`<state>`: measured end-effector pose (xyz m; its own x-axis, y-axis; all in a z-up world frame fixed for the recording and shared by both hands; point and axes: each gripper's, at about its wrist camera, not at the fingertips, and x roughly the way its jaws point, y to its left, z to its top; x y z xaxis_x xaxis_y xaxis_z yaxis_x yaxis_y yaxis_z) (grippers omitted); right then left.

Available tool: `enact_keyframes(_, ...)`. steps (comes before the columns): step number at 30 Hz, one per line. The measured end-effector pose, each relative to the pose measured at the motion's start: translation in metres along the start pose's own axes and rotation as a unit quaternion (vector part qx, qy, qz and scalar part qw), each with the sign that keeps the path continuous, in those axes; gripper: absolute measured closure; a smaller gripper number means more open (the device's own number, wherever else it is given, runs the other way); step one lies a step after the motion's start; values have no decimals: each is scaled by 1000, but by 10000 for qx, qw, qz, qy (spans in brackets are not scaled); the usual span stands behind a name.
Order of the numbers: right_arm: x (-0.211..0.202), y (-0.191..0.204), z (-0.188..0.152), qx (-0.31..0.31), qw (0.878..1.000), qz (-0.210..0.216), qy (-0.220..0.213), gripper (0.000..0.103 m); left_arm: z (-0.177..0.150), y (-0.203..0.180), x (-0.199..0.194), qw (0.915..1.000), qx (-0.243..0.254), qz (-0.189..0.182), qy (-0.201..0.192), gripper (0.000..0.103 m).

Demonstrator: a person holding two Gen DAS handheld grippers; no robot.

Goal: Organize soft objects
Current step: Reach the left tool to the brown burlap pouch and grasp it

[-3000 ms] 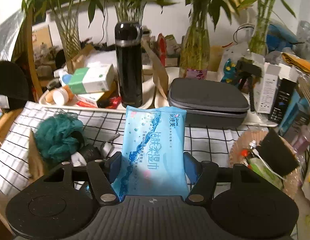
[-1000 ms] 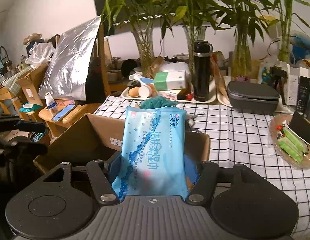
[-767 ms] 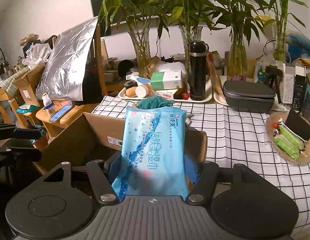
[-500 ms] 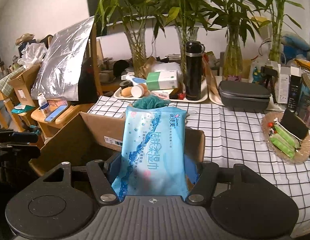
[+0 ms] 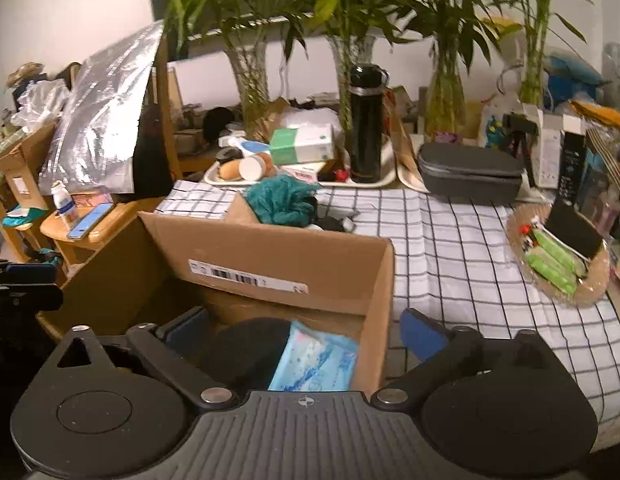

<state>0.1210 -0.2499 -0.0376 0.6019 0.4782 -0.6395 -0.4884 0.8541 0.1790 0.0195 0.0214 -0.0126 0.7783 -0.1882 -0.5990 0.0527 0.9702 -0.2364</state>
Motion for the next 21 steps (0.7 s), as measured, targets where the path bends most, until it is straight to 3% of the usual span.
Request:
enact_keyframes(11,8,-8,-3,200,9995,-44,247,0,7,4,9,9998,-209,-28,57,26)
enact_keyframes(21,19,-11,1,358,9985,161,386,0,12,6,19,9996,-281,21,75,26)
